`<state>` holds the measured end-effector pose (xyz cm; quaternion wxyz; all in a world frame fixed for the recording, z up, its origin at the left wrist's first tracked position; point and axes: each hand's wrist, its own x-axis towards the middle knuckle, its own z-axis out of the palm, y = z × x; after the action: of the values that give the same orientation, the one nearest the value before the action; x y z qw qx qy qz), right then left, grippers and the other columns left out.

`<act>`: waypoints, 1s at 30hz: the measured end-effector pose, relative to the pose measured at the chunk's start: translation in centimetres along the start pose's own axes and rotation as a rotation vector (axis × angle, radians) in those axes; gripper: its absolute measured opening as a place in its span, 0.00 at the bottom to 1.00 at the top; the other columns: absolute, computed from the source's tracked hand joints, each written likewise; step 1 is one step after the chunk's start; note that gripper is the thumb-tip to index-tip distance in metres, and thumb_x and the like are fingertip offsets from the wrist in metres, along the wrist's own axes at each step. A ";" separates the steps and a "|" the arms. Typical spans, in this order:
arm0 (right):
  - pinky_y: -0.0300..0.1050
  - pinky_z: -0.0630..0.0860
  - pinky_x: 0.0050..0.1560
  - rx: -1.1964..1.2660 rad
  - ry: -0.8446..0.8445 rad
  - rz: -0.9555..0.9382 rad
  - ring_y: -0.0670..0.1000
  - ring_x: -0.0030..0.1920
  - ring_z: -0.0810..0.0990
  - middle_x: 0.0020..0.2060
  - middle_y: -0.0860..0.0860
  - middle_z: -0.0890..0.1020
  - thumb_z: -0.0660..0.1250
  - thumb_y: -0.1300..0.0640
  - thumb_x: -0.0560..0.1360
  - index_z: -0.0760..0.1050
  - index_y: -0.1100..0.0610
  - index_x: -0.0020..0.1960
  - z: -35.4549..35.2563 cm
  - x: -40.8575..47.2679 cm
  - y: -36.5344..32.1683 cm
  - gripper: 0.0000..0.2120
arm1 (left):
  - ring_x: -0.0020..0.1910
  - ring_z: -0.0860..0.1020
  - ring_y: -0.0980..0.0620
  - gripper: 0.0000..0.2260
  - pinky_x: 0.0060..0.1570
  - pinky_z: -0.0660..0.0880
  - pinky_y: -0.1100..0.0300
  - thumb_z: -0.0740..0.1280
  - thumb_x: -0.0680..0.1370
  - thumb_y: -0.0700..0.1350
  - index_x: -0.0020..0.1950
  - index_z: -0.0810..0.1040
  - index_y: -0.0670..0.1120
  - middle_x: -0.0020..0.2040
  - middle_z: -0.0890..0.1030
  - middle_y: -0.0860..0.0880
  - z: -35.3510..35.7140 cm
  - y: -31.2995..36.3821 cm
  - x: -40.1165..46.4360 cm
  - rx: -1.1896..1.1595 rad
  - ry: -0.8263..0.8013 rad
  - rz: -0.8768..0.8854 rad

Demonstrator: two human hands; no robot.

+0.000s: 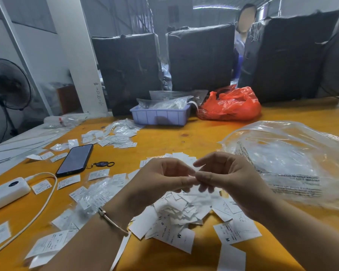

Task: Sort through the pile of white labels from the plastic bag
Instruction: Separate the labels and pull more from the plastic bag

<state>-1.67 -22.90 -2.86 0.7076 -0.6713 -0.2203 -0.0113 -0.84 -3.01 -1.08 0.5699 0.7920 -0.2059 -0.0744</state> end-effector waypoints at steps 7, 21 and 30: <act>0.38 0.58 0.69 -1.097 0.020 -0.220 0.35 0.68 0.60 0.69 0.35 0.64 0.62 0.50 0.79 0.59 0.43 0.75 0.5 0.6 1.7 0.26 | 0.34 0.79 0.55 0.03 0.36 0.75 0.64 0.73 0.75 0.40 0.41 0.82 0.43 0.35 0.83 0.47 -1.9 -0.6 0.3 0.074 0.401 -0.104; 0.44 0.64 0.63 -1.102 -0.085 -0.273 0.42 0.54 0.75 0.49 0.40 0.83 0.73 0.49 0.71 0.82 0.47 0.49 0.5 0.9 3.0 0.08 | 0.37 0.85 0.52 0.13 0.39 0.78 0.59 0.74 0.70 0.31 0.50 0.77 0.43 0.40 0.87 0.46 -2.7 -0.8 0.5 -0.255 0.507 -0.205; 0.30 0.70 0.48 -0.815 -0.028 0.016 0.38 0.48 0.74 0.45 0.42 0.78 0.76 0.59 0.68 0.78 0.46 0.55 0.2 0.7 2.3 0.19 | 0.38 0.85 0.46 0.06 0.36 0.82 0.58 0.73 0.70 0.28 0.42 0.85 0.38 0.41 0.86 0.41 -2.1 -0.8 0.4 -0.294 0.325 -0.285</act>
<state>-0.41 -22.28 -4.85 0.3808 -0.8984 -0.2021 -0.0832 0.46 -1.07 -1.09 0.6883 0.7232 0.0153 -0.0547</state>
